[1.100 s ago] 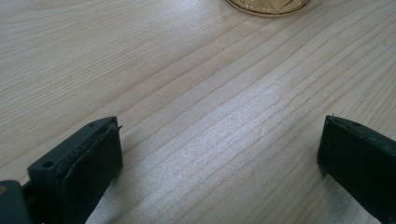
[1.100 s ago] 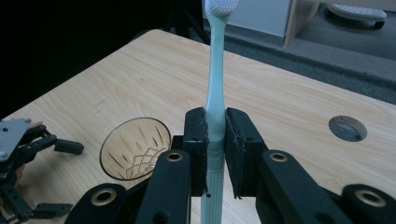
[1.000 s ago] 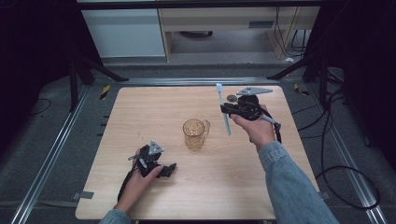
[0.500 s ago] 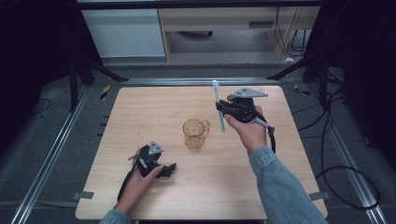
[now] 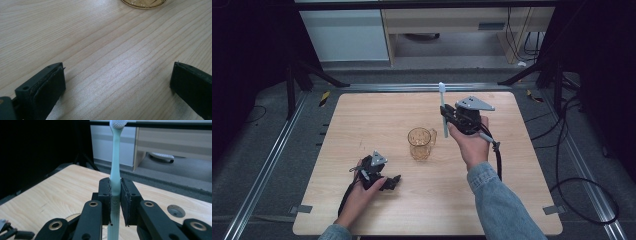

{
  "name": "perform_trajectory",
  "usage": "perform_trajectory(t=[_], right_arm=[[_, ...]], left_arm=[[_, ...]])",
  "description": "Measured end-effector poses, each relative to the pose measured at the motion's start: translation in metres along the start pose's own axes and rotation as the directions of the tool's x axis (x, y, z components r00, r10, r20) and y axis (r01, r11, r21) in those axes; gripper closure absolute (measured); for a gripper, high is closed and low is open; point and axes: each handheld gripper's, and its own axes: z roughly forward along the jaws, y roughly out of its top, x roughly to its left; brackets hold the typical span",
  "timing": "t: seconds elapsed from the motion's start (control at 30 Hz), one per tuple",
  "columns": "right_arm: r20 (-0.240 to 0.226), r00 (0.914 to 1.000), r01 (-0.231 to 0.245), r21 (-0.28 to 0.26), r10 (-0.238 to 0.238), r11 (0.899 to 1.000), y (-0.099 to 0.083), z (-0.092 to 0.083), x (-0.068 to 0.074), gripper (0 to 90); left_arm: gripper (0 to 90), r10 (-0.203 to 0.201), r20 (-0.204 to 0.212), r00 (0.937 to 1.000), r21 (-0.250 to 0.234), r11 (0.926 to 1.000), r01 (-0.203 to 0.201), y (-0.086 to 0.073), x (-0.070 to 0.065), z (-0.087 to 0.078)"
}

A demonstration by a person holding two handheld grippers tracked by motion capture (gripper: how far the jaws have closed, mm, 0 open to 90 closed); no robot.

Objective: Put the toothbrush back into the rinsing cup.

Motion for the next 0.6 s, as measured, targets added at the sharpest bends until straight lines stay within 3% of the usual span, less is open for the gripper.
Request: perform_trajectory(t=[0.2,0.43,0.6], right_arm=[[0.028,0.9996,0.005,-0.029,-0.004,1.0,0.0006,0.003,0.0032,79.1],[0.026,0.9996,-0.01,-0.053,0.012,0.999,-0.0037,0.0068,0.0071,79.1],[0.045,0.9988,0.021,-0.092,-0.017,0.996,-0.0023,0.0043,0.0096,79.2]], left_arm=[[0.0,0.0,-0.001,1.0,0.002,1.0,0.0,0.0001,-0.0001,-0.0001],[0.0,0.0,-0.001,1.0,0.002,1.0,0.0,0.0001,-0.0001,-0.0001],[0.0,0.0,0.0,1.0,0.002,1.0,0.0,0.0001,-0.0001,-0.0002]])
